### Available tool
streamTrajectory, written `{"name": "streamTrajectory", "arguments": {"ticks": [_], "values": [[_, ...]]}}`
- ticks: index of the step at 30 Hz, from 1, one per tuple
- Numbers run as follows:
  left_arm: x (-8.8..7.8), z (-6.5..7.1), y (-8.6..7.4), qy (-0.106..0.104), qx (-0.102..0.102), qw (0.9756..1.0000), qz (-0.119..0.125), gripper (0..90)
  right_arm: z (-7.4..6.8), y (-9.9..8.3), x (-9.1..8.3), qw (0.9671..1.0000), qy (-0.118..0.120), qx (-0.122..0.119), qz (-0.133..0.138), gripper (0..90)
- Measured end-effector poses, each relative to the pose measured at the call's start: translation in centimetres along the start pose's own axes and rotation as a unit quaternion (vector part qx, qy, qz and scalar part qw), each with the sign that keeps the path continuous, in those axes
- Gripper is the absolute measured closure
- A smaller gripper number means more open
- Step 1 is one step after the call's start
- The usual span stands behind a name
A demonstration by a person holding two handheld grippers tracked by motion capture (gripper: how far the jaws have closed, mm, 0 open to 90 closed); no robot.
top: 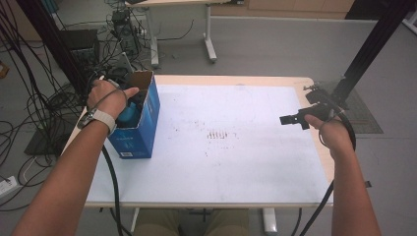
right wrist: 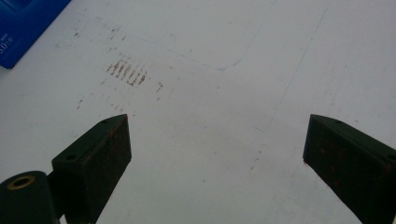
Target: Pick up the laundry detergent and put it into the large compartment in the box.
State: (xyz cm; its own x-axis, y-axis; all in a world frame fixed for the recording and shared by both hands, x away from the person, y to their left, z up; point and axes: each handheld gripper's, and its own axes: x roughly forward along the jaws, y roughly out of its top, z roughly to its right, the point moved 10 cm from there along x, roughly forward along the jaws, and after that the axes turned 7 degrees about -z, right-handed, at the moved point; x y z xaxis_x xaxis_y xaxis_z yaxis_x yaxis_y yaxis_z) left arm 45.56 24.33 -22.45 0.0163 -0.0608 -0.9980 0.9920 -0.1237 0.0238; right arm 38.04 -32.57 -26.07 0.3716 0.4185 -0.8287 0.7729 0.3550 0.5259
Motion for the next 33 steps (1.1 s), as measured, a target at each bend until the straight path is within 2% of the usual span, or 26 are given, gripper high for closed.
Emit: {"name": "streamTrajectory", "arguments": {"ticks": [5,7,12,14,23,27,33], "values": [[-0.6,0.0,-0.1,0.0,0.0,1.0,0.005,18.5,-0.1,0.0,0.0,1.0,0.0,-0.001,-0.001,7.7],[-1.1,0.1,-0.1,0.003,0.001,1.0,0.008,14.7,-0.1,0.1,-0.1,1.0,0.0,-0.002,-0.002,7.7],[-2.4,0.3,0.0,0.006,0.008,0.9998,0.015,13.5,-0.2,0.1,-0.2,1.0,-0.001,-0.002,-0.001,7.7],[-2.9,0.4,0.0,0.001,0.009,0.9999,0.014,13.1,-0.1,0.1,-0.3,1.0,-0.001,-0.002,-0.001,7.7],[-4.8,0.8,0.2,0.003,0.025,0.9996,0.017,13.0,-0.2,0.0,-0.6,1.0,-0.003,-0.001,0.0,7.6],[-5.7,0.9,0.2,-0.005,0.03,0.9993,0.02,11.0,-0.1,-0.1,-0.8,1.0,-0.005,0.001,0.001,7.7],[-6.7,1.3,0.3,-0.008,0.051,0.9983,0.027,10.4,-0.2,-0.1,-0.9,1.0,-0.005,-0.001,0.002,7.7]]}}
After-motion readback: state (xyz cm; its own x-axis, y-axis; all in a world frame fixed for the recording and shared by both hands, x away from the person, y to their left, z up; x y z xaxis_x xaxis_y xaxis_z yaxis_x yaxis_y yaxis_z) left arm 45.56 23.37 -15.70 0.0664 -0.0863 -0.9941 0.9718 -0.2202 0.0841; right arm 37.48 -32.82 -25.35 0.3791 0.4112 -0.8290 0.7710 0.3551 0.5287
